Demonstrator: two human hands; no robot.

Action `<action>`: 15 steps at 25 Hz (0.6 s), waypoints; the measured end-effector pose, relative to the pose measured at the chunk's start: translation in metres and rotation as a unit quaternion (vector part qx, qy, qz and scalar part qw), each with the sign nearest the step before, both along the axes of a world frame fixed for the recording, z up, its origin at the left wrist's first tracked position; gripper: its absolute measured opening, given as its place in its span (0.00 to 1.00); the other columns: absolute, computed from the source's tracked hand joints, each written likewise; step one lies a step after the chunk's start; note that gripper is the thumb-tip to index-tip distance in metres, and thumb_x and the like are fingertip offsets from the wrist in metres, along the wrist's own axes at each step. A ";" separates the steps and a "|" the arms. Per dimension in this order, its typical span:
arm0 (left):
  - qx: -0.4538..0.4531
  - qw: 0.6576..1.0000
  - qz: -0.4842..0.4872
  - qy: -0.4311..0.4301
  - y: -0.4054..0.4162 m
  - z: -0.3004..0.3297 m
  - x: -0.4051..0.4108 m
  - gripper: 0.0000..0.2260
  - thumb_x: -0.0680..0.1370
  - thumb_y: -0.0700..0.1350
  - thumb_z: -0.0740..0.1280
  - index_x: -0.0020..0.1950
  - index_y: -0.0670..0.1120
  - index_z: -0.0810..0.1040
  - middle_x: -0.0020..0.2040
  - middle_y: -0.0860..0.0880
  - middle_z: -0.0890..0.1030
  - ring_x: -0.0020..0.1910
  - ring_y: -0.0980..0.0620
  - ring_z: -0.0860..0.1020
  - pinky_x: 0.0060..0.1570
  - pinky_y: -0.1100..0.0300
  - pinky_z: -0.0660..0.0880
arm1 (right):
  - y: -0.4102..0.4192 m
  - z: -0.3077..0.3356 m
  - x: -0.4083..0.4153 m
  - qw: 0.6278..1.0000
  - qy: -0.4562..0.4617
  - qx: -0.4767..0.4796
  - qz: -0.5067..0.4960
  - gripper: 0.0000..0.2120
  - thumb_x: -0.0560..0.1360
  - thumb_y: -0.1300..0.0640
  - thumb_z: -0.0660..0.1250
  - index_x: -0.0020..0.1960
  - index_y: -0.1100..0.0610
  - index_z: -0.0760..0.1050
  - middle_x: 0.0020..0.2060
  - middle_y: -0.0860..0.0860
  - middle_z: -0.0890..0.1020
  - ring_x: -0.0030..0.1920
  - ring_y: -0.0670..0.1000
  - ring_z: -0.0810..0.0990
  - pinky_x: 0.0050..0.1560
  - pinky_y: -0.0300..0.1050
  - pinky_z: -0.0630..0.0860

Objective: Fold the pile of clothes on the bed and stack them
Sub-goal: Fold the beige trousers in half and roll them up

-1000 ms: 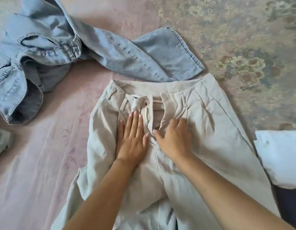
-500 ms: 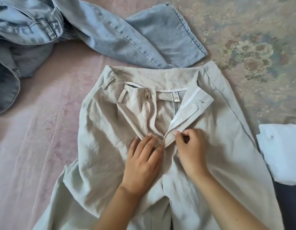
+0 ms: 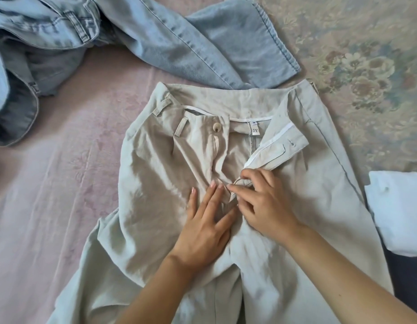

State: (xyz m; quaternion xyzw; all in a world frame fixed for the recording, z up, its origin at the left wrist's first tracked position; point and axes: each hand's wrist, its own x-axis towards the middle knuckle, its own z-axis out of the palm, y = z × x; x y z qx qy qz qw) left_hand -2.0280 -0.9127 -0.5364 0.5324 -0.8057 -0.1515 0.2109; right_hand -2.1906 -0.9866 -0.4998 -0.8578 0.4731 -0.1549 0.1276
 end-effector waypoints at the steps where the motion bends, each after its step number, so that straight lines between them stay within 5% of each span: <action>1: -0.005 1.000 0.000 0.000 0.001 -0.001 -0.001 0.14 0.82 0.45 0.53 0.65 0.46 0.72 0.70 0.33 0.68 0.72 0.37 0.63 0.66 0.32 0.60 | -0.001 0.001 0.000 1.000 0.002 0.008 0.006 0.12 0.72 0.55 0.63 0.50 0.54 0.83 0.49 0.54 0.79 0.50 0.55 0.72 0.48 0.51 0.75; 7: -0.033 0.998 0.038 0.027 0.001 -0.005 -0.004 0.18 0.77 0.40 0.60 0.66 0.38 0.67 0.69 0.36 0.70 0.73 0.41 0.64 0.66 0.33 0.61 | -0.006 -0.002 0.000 1.000 -0.002 0.023 -0.008 0.10 0.72 0.49 0.63 0.42 0.52 0.82 0.43 0.51 0.77 0.46 0.52 0.71 0.43 0.51 0.76; 15: -0.063 0.996 0.024 -0.055 0.002 -0.015 -0.006 0.19 0.82 0.47 0.53 0.71 0.44 0.67 0.69 0.36 0.70 0.70 0.38 0.67 0.62 0.30 0.64 | 0.012 -0.004 -0.001 0.990 0.088 -0.108 -0.002 0.03 0.69 0.63 0.69 0.40 0.56 0.79 0.38 0.49 0.82 0.38 0.53 0.81 0.49 0.47 0.69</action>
